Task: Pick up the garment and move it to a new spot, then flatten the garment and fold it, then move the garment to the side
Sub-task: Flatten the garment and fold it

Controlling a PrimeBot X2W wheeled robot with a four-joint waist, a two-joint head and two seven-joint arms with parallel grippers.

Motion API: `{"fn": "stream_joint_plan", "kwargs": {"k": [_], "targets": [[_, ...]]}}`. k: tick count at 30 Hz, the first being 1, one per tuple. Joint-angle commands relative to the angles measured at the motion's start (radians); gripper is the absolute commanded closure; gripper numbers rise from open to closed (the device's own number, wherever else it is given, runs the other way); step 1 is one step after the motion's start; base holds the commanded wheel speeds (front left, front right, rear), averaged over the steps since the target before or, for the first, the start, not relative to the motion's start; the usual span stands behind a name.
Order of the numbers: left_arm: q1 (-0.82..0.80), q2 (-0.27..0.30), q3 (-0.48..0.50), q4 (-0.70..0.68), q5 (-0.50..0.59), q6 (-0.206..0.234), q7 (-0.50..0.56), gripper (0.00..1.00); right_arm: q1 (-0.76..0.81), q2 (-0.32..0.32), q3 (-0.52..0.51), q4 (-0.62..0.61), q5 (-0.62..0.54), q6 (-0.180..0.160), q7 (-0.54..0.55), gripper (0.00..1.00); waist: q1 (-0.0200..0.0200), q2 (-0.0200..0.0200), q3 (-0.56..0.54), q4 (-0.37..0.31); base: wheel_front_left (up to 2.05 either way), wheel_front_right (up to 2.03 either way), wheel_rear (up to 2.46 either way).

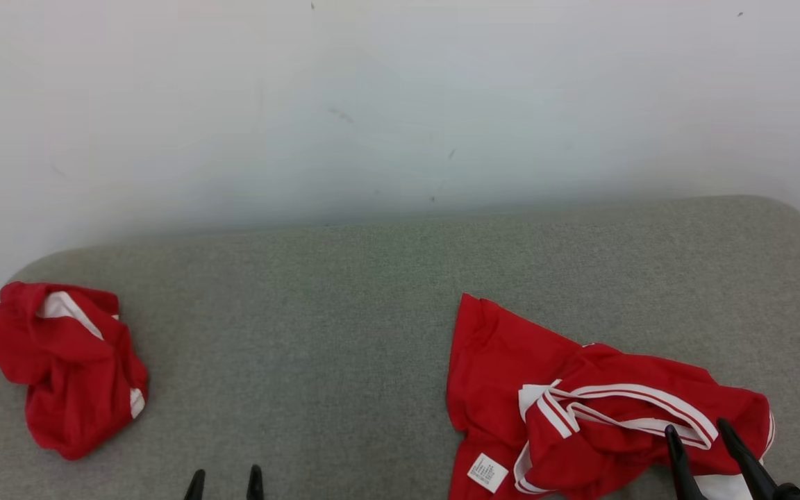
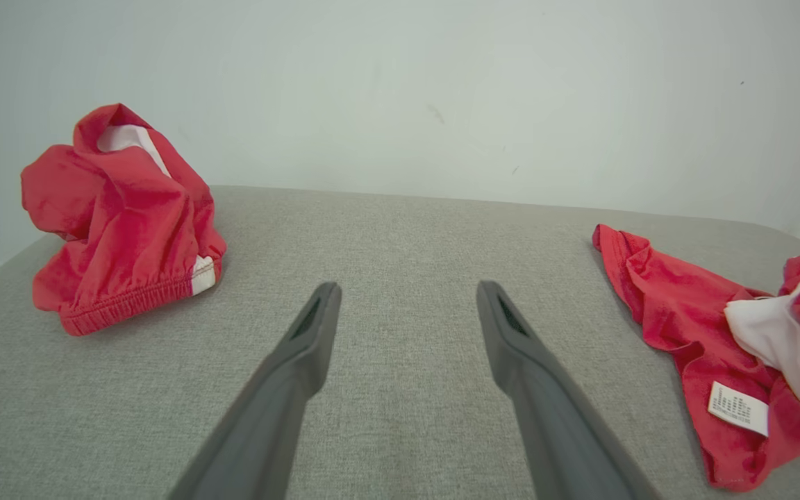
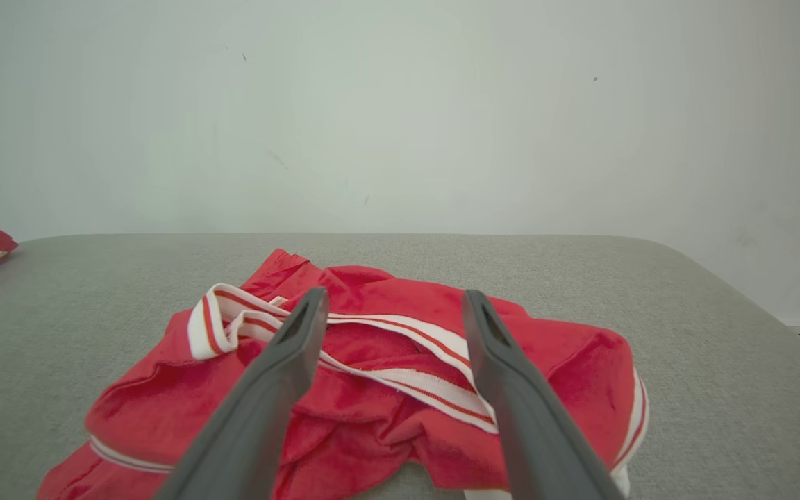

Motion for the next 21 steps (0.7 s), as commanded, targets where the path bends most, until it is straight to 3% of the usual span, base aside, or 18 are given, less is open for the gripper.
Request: {"fn": "stream_joint_plan", "kwargs": {"k": [1, 21], "targets": [[0.005, -0.001, 0.004, 0.003, 0.010, -0.004, 0.000, 0.00, 0.003, 0.001, 0.001, 0.005, 0.001, -0.002, 0.001, 0.00, 0.0000, -0.0001, -0.004, 0.004, 0.00, 0.00, 0.00], [0.022, -0.008, -0.007, 0.004, 0.007, -0.004, -0.001, 0.00, -0.002, 0.005, 0.019, -0.007, 0.005, -0.002, 0.001, 0.00, 0.0000, -0.0001, -0.011, 0.008, 0.00, 0.00, 0.00]]}}
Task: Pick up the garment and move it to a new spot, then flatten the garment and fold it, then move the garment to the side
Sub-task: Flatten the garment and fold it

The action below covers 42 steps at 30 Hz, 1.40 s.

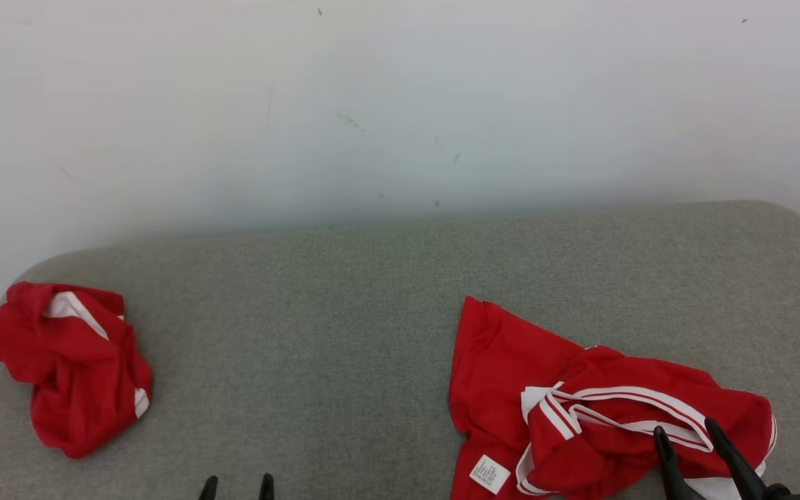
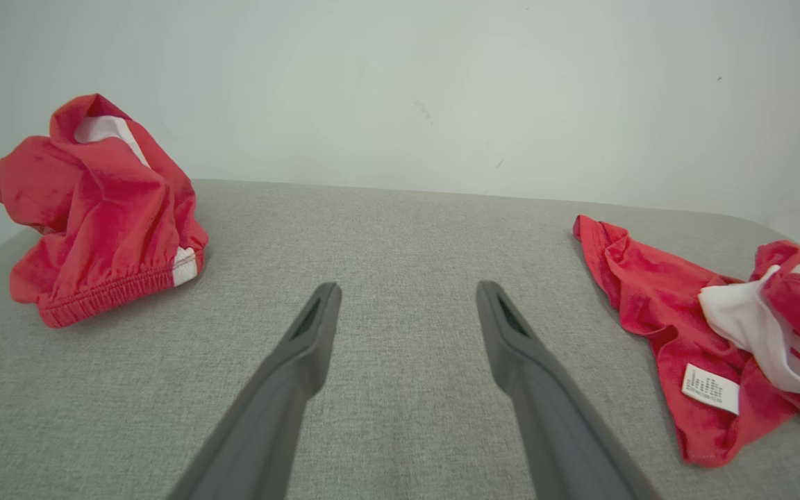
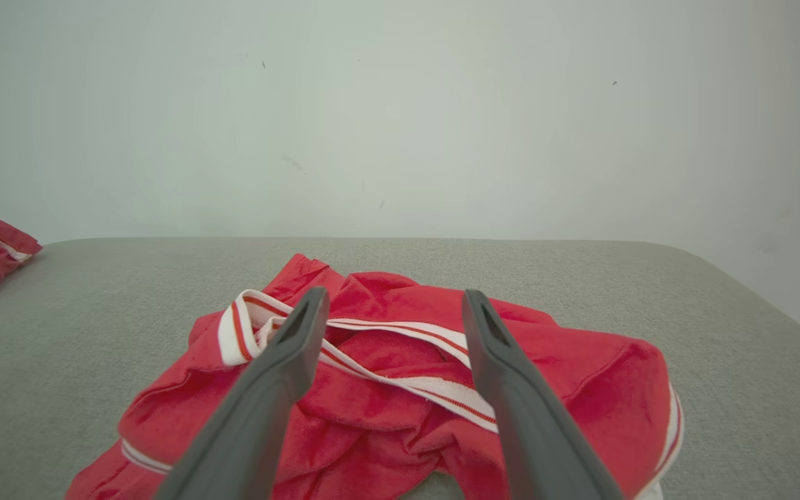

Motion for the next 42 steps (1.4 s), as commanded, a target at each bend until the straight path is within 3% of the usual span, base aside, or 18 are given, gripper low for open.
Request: {"fn": "stream_joint_plan", "kwargs": {"k": [1, 7, 14, 24, 32, 42], "targets": [[0.010, 0.002, 0.000, -0.003, -0.002, 0.003, -0.001, 0.00, -0.004, -0.004, 0.001, -0.006, 0.006, -0.002, 0.001, 0.00, 0.0000, 0.0000, 0.001, -0.001, 0.00, 0.00, 0.00], [0.011, 0.002, -0.004, -0.003, -0.004, 0.006, -0.001, 0.00, -0.006, -0.008, 0.004, -0.015, 0.011, -0.002, 0.001, 0.00, 0.0000, 0.0000, 0.002, -0.003, 0.00, 0.00, 0.00], [-0.041, 0.002, -0.058, 0.019, 0.015, -0.041, -0.001, 0.00, -0.014, -0.011, 0.010, -0.020, 0.014, -0.002, 0.001, 0.00, 0.0000, 0.0000, 0.010, -0.015, 0.00, 0.00, 0.00], [-0.218, 0.002, -0.253, 0.197, -0.043, -0.119, 0.005, 0.00, -0.039, -0.027, 0.021, -0.024, 0.027, -0.002, 0.001, 0.00, 0.0000, 0.0000, 0.046, -0.076, 0.00, 0.00, 0.00], [-0.346, 0.003, -0.400, 0.391, -0.107, -0.092, 0.091, 0.00, -0.056, -0.026, 0.026, -0.023, 0.031, -0.002, 0.001, 0.00, 0.0000, 0.0000, 0.083, -0.160, 0.00, 0.00, 0.00], [-0.414, 0.003, -0.465, 0.522, -0.168, -0.024, 0.148, 0.00, -0.062, -0.023, 0.020, -0.020, 0.034, -0.002, 0.001, 0.00, 0.0000, 0.0000, 0.104, -0.210, 0.00, 0.00, 0.00]]}}
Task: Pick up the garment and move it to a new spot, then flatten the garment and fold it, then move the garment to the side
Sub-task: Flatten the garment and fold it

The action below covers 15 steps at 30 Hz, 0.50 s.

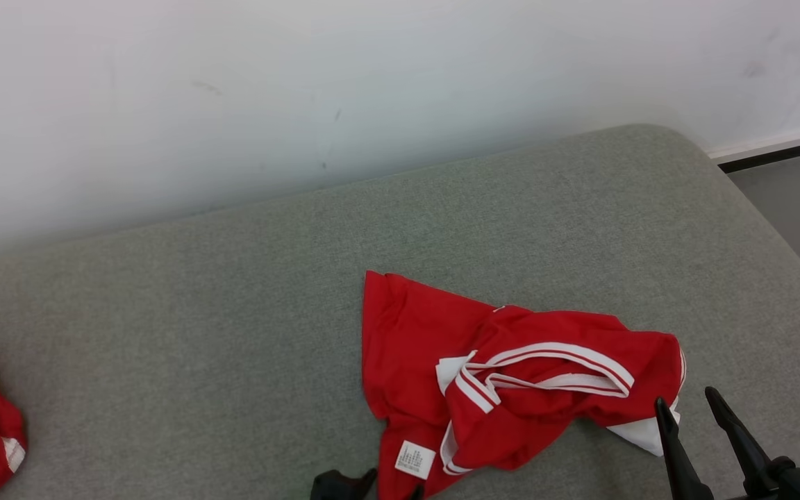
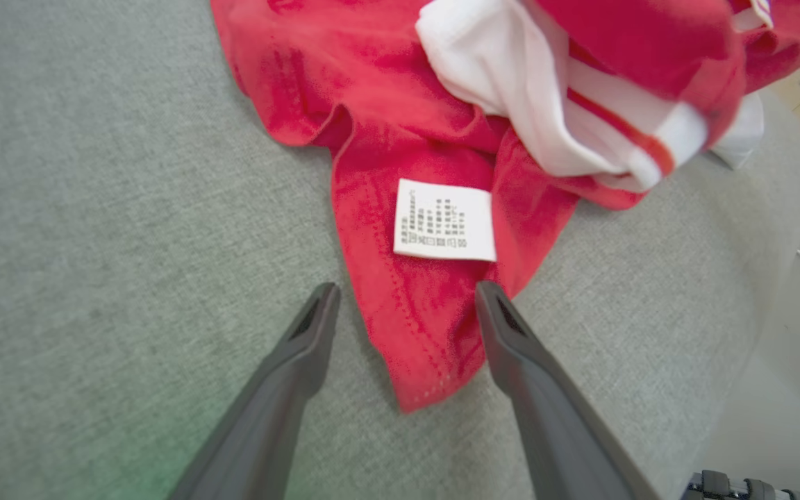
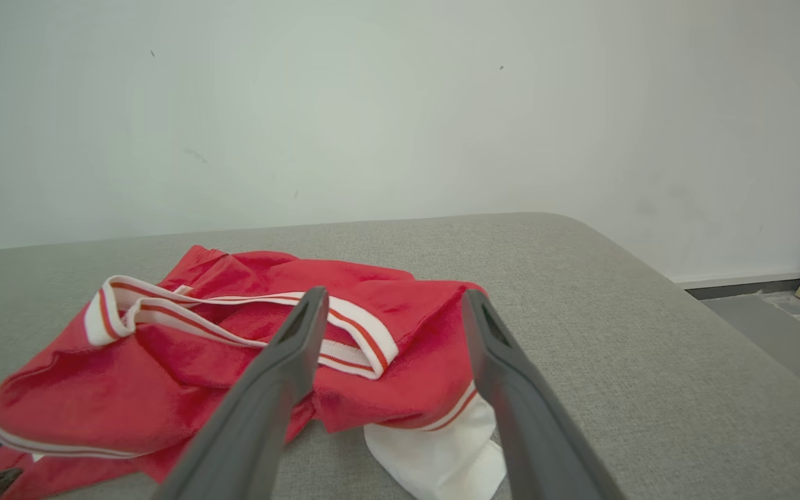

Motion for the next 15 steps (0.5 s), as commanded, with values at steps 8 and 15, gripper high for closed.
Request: {"fn": "stream_joint_plan", "kwargs": {"k": [8, 15], "targets": [[-0.052, 0.005, -0.069, 0.039, -0.078, 0.005, -0.014, 1.00, -0.018, 0.002, -0.003, 0.000, 0.002, -0.002, 0.001, 0.00, 0.0000, -0.0001, 0.015, -0.019, 0.00, 0.00, 0.00], [-0.092, 0.004, -0.088, -0.010, -0.175, 0.025, -0.069, 1.00, -0.004, 0.004, -0.015, 0.002, -0.001, -0.002, 0.001, 0.00, 0.0000, -0.0001, 0.008, -0.008, 0.00, 0.00, 0.00]]}}
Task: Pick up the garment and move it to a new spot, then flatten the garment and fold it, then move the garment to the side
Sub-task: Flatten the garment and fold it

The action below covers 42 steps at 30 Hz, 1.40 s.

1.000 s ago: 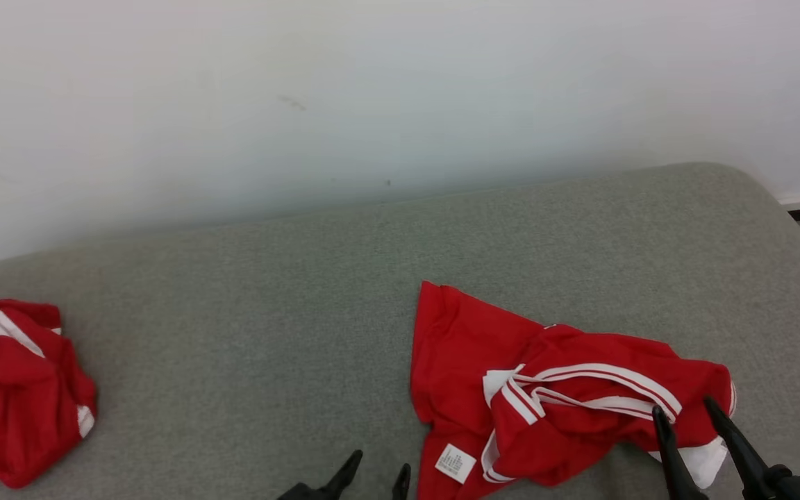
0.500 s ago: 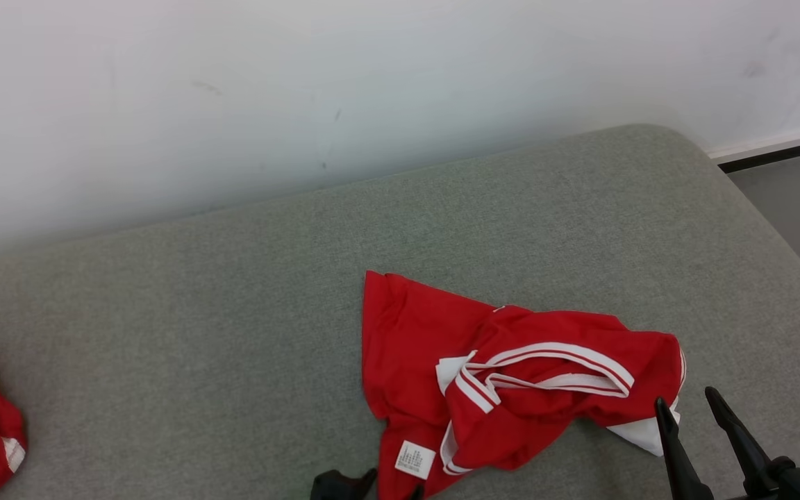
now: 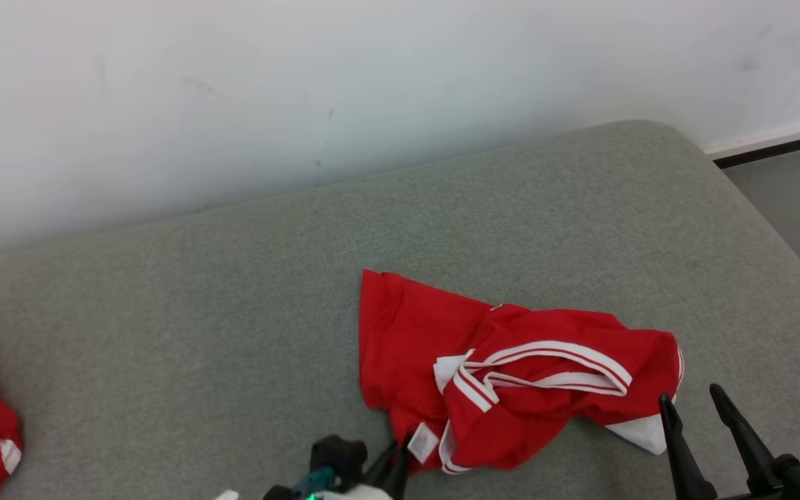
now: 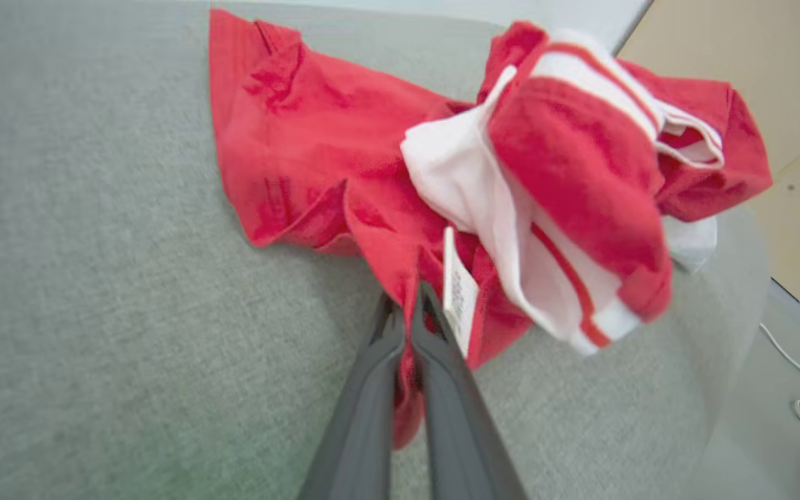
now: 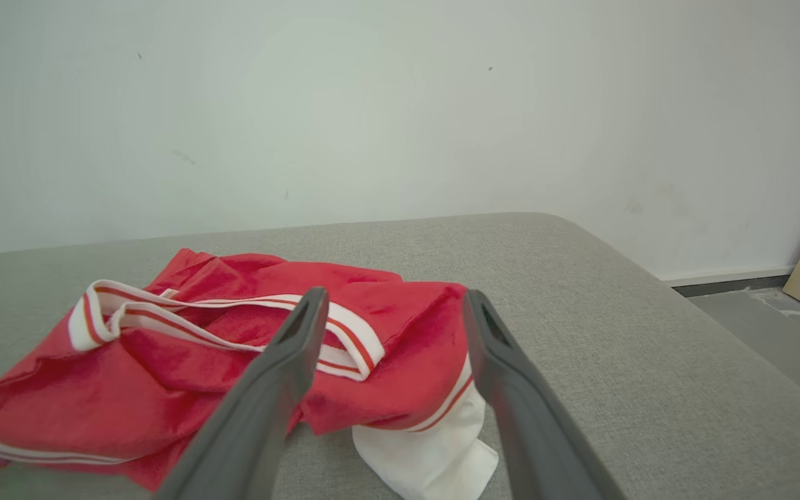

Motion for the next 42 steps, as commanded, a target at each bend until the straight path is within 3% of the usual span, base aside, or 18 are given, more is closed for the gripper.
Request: {"fn": "stream_joint_plan", "kwargs": {"k": [1, 8, 17, 21, 29, 36, 42], "targets": [[-0.016, 0.004, 0.006, -0.020, -0.027, 0.006, -0.010, 1.00, 0.005, 0.002, -0.003, 0.003, -0.003, -0.002, 0.001, 0.00, -0.0001, -0.0001, -0.005, 0.007, 0.00, 0.00, 0.00], [-0.080, 0.020, 0.063, -0.174, -0.085, 0.023, 0.001, 1.00, 0.015, 0.008, -0.002, 0.004, -0.008, -0.002, 0.001, 0.00, -0.0001, -0.0001, -0.024, 0.031, 0.00, 0.00, 0.00], [-0.184, 0.102, 0.135, -0.409, -0.093, 0.062, 0.108, 1.00, 0.024, 0.013, -0.005, 0.005, -0.016, -0.002, 0.001, 0.00, -0.0001, -0.0001, -0.036, 0.051, 0.00, 0.00, 0.00], [-0.238, 0.131, 0.165, -0.463, -0.100, 0.072, 0.156, 1.00, 0.019, 0.017, -0.002, 0.007, -0.016, -0.002, 0.001, 0.00, -0.0001, -0.0001, -0.040, 0.052, 0.00, 0.00, 0.00], [-0.317, 0.242, 0.254, -0.543, -0.082, 0.107, 0.212, 1.00, 0.030, 0.026, -0.007, 0.009, -0.020, -0.002, 0.001, 0.00, -0.0001, -0.0001, -0.061, 0.047, 0.00, 0.00, 0.00], [-0.179, 0.321, 0.321, -0.651, -0.132, 0.154, 0.258, 1.00, 0.050, 0.029, -0.032, 0.004, -0.023, -0.002, 0.001, 0.00, -0.0001, -0.0001, -0.075, 0.073, 0.00, 0.00, 0.00], [0.080, 0.317, 0.337, -0.701, -0.199, 0.202, 0.243, 1.00, 0.061, 0.023, -0.027, 0.000, -0.023, -0.002, 0.001, 0.00, -0.0001, -0.0001, -0.075, 0.112, 0.00, 0.00, 0.00]]}}
